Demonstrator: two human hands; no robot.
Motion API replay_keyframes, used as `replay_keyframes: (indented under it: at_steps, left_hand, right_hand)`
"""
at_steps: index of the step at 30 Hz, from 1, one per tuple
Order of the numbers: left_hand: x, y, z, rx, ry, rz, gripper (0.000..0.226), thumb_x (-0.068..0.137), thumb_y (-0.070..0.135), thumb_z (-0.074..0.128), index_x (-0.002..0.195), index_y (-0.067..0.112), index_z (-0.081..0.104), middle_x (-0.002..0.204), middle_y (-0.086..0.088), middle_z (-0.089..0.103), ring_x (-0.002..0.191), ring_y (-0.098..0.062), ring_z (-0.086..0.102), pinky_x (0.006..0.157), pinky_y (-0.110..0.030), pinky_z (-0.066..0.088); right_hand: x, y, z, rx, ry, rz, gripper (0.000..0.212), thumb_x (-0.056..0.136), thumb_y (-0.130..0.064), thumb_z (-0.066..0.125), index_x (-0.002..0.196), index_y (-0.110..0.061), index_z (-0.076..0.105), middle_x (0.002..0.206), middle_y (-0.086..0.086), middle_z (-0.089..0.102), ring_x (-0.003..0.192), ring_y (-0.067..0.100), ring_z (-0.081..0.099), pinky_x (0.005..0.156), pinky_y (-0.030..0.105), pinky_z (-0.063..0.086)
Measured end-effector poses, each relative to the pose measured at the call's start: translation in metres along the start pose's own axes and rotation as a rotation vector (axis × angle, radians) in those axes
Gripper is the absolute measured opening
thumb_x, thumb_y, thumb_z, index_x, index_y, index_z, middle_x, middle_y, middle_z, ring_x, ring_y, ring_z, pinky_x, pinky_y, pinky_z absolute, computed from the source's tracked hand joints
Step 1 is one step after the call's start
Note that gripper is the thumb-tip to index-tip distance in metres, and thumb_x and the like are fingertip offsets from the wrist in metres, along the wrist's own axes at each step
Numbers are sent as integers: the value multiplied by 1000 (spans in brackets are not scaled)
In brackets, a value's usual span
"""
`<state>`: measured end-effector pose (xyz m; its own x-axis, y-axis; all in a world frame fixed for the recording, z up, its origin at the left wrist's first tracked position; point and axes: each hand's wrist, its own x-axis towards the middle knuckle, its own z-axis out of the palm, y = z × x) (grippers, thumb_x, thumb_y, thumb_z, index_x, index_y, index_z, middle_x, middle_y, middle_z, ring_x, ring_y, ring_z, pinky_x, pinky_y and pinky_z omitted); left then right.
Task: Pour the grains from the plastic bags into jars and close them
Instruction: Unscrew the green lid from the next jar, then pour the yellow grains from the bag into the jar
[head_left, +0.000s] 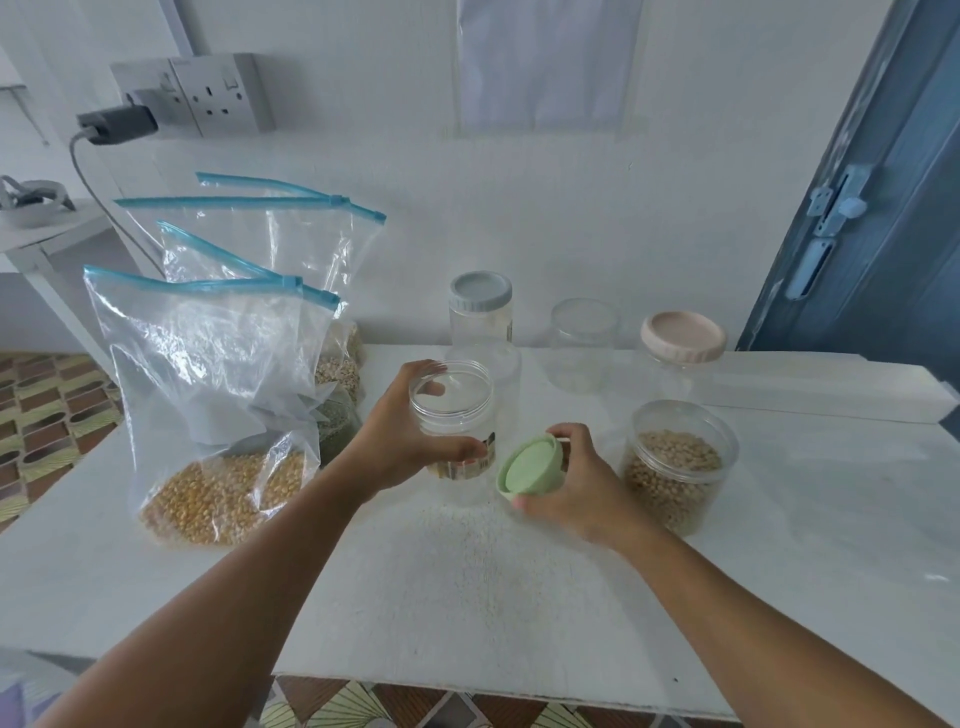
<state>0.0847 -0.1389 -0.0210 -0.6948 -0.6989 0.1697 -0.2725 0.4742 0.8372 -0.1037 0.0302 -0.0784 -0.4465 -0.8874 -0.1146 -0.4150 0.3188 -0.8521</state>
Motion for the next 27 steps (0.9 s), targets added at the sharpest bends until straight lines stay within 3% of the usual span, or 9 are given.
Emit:
replay_keyframes:
  at_steps: [3, 5, 7, 9, 12, 15, 19, 24, 27]
  left_hand:
    - [1, 0, -1, 8, -5, 1, 98, 59, 34, 102, 138, 34, 43, 126, 11, 55, 119, -3, 55, 95, -27, 50]
    - [2, -2, -2, 14, -12, -4, 99, 58, 35, 102, 138, 34, 44, 125, 11, 56, 118, -5, 56, 92, -25, 50]
    - [3, -4, -4, 17, -15, -10, 101, 56, 37, 103, 138, 33, 45, 125, 10, 57, 118, -6, 57, 92, -25, 50]
    - [3, -6, -8, 22, -22, -14, 102, 55, 38, 103, 139, 33, 45, 125, 10, 57, 118, -5, 58, 94, -27, 50]
    - [1, -7, -15, 39, -40, -21, 108, 50, 48, 103, 138, 33, 43, 124, 12, 57, 117, -1, 56, 90, -20, 46]
    - [-3, -9, -25, 64, -43, -47, 116, 42, 64, 94, 141, 34, 41, 125, 13, 56, 118, -2, 56, 89, -20, 46]
    - [-8, -12, -34, 73, -61, -76, 109, 52, 50, 100, 141, 34, 39, 127, 11, 55, 121, -5, 55, 90, -19, 46]
    - [-13, -3, -36, 94, -70, -108, 110, 55, 42, 101, 142, 34, 34, 130, 8, 52, 127, -11, 53, 103, -30, 47]
    - [-22, 10, -46, 90, -137, -169, 141, 50, 47, 101, 159, 30, 13, 143, 0, 46, 136, -24, 49, 116, -43, 44]
  right_hand:
    - [-1, 9, -2, -194, -12, 12, 90, 70, -47, 91, 134, -30, 31, 120, -9, 55, 109, 10, 58, 76, 17, 46]
    - [-1, 12, -3, -304, -39, 8, 102, 72, -48, 88, 149, -21, 28, 139, -2, 45, 129, 17, 50, 94, 21, 44]
    - [-3, 6, -4, -347, -69, 20, 116, 76, -57, 82, 162, -19, 14, 159, 2, 23, 148, 20, 29, 116, 32, 34]
    - [-6, -11, -5, -255, -27, -32, 110, 81, -63, 77, 164, -24, 15, 164, -3, 19, 152, 17, 24, 121, 38, 29]
    - [-3, -47, -5, -56, 26, -186, 86, 87, -56, 75, 159, -33, 33, 153, -11, 40, 140, 8, 40, 116, 35, 36]
    - [6, -72, -2, -88, -40, -266, 79, 88, -52, 76, 156, -40, 38, 152, -18, 47, 137, 2, 45, 111, 28, 37]
    - [13, -81, 9, -69, -26, -289, 70, 87, -46, 81, 148, -40, 48, 142, -17, 61, 128, 2, 56, 111, 31, 45]
    - [15, -77, 12, -58, 8, -308, 63, 86, -44, 82, 142, -39, 52, 133, -17, 64, 122, -1, 59, 107, 30, 48]
    - [18, -79, 4, -116, -57, -312, 68, 87, -45, 80, 147, -41, 47, 139, -19, 60, 129, -2, 53, 111, 30, 44]
